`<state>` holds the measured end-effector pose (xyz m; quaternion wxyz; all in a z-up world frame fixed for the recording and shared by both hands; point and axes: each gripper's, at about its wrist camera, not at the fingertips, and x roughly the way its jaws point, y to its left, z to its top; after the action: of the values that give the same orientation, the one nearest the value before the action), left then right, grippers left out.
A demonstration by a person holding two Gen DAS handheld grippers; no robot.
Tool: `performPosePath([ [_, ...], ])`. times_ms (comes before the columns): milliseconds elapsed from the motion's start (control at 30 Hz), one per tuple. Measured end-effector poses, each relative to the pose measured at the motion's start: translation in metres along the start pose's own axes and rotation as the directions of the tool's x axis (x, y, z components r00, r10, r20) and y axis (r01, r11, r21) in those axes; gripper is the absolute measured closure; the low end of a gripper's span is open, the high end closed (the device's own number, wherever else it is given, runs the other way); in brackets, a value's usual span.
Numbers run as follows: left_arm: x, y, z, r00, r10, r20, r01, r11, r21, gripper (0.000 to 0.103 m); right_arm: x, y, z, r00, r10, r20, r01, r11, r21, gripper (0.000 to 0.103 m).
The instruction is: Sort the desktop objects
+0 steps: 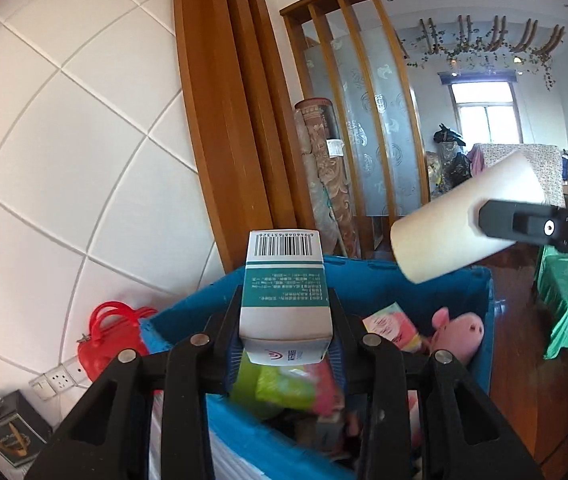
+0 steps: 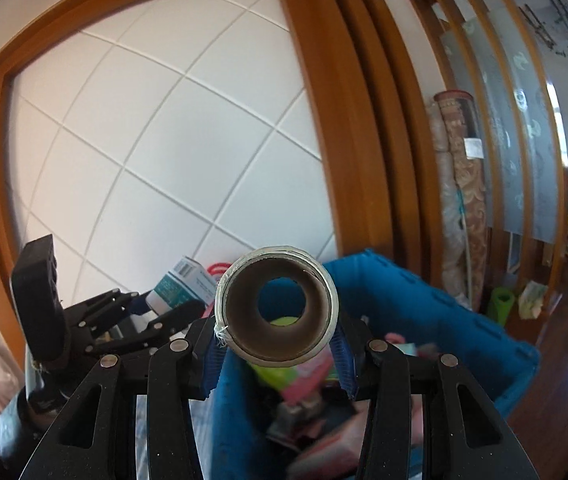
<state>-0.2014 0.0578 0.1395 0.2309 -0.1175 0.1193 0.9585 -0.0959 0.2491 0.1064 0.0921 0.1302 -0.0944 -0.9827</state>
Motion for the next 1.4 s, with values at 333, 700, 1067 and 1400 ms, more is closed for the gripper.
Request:
performPosePath([
  [333, 0.042, -0.035, 0.044, 0.979, 0.202, -0.011, -0.203, 0.978, -0.043, 0.011, 0.016, -0.105, 0.035, 0.999, -0.049, 0.019, 0.045, 0.987, 0.152, 0.01],
  [700, 0.039, -0.059, 0.034, 0.958, 0.284, -0.024, -0.285, 0.959, -0.015, 0.005, -0.001, -0.112, 0.014, 0.996, -0.083, 0.037, 0.078, 0.988, 0.135, 0.0],
  [1067, 0.023, -0.079, 0.025, 0.95, 0.312, 0.005, -0.312, 0.95, 0.007, 0.005, -0.019, -0.114, -0.012, 0.991, -0.136, 0.012, 0.133, 0.982, 0.131, 0.0],
  [1400, -0.042, -0.075, 0.006, 0.932, 0.36, 0.04, -0.357, 0.932, -0.065, 0.001, -0.069, -0.079, -0.035, 0.981, -0.196, 0.005, 0.193, 0.971, 0.144, 0.0],
])
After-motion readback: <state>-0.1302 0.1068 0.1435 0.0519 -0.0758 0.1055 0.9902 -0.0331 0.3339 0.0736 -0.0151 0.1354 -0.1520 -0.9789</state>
